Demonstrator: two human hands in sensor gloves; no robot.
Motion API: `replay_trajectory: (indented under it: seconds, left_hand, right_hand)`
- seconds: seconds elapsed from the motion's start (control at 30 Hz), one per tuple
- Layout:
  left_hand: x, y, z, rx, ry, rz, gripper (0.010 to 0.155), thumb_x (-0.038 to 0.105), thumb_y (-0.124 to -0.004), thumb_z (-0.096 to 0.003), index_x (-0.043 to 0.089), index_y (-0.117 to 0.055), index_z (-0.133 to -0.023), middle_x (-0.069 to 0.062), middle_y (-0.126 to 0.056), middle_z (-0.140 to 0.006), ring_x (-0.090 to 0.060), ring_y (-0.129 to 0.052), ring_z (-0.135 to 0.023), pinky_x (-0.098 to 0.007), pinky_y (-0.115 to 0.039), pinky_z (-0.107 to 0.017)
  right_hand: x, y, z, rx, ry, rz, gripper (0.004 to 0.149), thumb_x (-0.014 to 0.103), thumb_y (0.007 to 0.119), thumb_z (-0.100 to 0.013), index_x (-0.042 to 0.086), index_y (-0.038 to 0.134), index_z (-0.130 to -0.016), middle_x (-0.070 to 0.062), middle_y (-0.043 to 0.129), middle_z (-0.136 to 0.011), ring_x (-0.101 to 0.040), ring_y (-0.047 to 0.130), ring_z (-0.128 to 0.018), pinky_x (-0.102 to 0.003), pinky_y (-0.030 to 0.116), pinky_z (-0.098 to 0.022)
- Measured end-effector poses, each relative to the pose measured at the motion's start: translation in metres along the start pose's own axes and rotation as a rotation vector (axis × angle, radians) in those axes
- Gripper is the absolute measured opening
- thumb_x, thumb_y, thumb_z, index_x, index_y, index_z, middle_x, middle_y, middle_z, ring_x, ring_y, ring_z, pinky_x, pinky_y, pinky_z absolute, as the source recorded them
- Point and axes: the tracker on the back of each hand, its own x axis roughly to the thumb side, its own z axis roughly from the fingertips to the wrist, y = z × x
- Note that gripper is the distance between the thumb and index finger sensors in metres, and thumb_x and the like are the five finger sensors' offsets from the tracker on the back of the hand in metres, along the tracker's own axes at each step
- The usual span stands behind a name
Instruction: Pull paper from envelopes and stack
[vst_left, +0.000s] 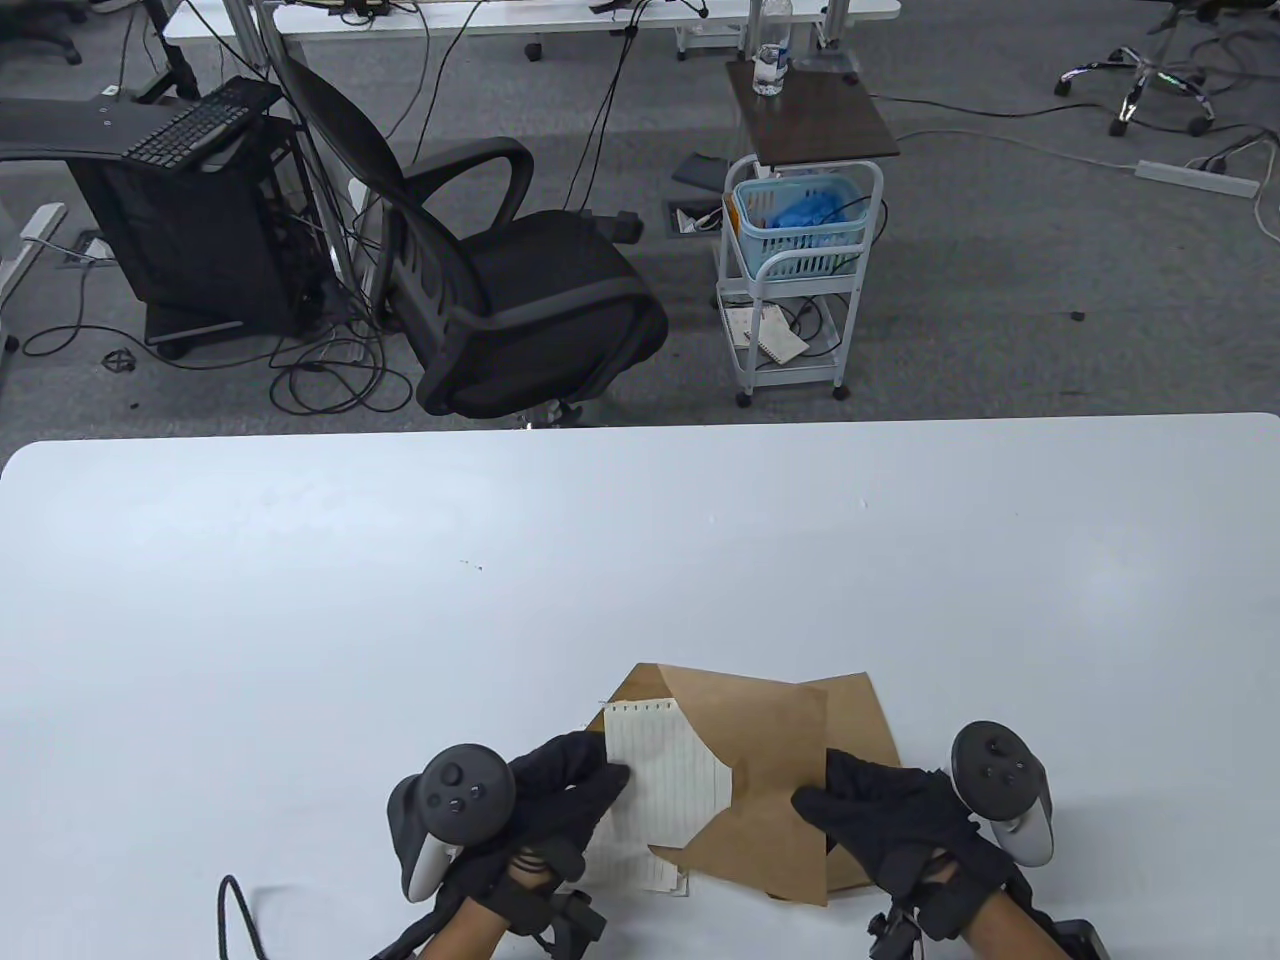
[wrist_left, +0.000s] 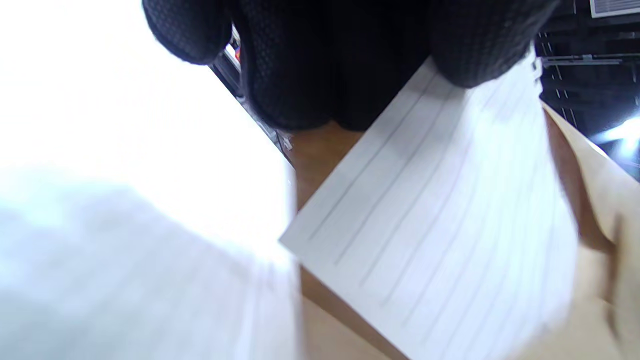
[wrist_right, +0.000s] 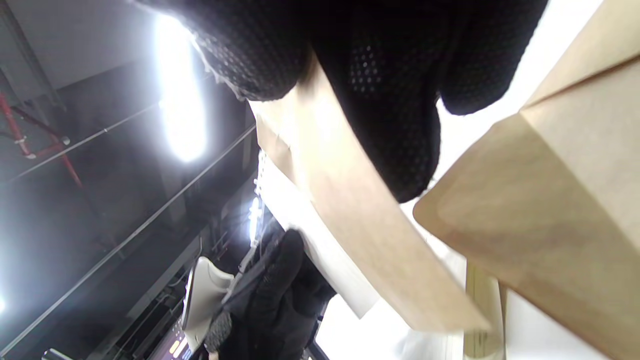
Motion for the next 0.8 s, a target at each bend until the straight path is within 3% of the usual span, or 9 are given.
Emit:
replay_trajectory:
  seconds: [0.3, 0.37, 0.6, 0.73, 0.8]
  left_hand:
    - [-0.027, 0.034, -0.005, 0.074, 0.135, 0.01, 0.039, 0.037, -0.082, -0.0508, 0.032, -0.084, -0.089, 0.003, -0.101, -0.065, -0.02, -0.107, -0.049, -0.053, -0.077, -0.057]
    - [-0.033, 0.037, -0.006, 0.049, 0.179, -0.003, 0.04, 0.036, -0.082, -0.0507, 0.031, -0.084, -0.091, 0.003, -0.103, -0.062, -0.02, -0.108, -0.047, -0.053, -0.078, -0.055]
    - [-0.038, 0.015, -0.013, -0.178, 0.221, -0.123, 0.059, 0.033, -0.084, -0.0503, 0.025, -0.064, -0.105, 0.003, -0.102, -0.064, -0.021, -0.108, -0.048, -0.053, -0.077, -0.056]
    - [-0.026, 0.001, -0.013, -0.152, 0.163, -0.286, 0.066, 0.034, -0.084, -0.0499, 0.034, -0.052, -0.107, 0.004, -0.103, -0.062, -0.018, -0.109, -0.043, -0.051, -0.08, -0.053]
    - [-0.021, -0.006, -0.014, -0.143, 0.129, -0.357, 0.06, 0.034, -0.085, -0.05, 0.04, -0.059, -0.104, 0.002, -0.104, -0.062, -0.02, -0.109, -0.042, -0.052, -0.079, -0.053]
  right_hand:
    - [-0.009, -0.053, 0.014, -0.24, 0.019, -0.032, 0.045, 0.028, 0.08, -0.052, 0.015, 0.077, -0.095, -0.01, 0.099, -0.076, -0.023, 0.11, -0.043, -0.051, 0.078, -0.055]
    - [-0.013, -0.063, 0.018, -0.297, 0.035, -0.055, 0.045, 0.028, 0.08, -0.052, 0.015, 0.077, -0.095, -0.01, 0.099, -0.076, -0.023, 0.11, -0.043, -0.051, 0.078, -0.055]
    - [-0.016, -0.072, 0.023, -0.352, 0.052, -0.086, 0.046, 0.028, 0.08, -0.052, 0.014, 0.077, -0.095, -0.01, 0.099, -0.076, -0.023, 0.109, -0.043, -0.05, 0.078, -0.055]
    - [-0.015, -0.068, 0.022, -0.333, 0.046, -0.073, 0.046, 0.028, 0.08, -0.052, 0.014, 0.077, -0.095, -0.01, 0.099, -0.076, -0.023, 0.109, -0.043, -0.05, 0.078, -0.055]
    - [-0.015, -0.066, 0.021, -0.318, 0.046, -0.066, 0.046, 0.029, 0.08, -0.052, 0.014, 0.077, -0.095, -0.01, 0.099, -0.076, -0.023, 0.109, -0.043, -0.051, 0.078, -0.055]
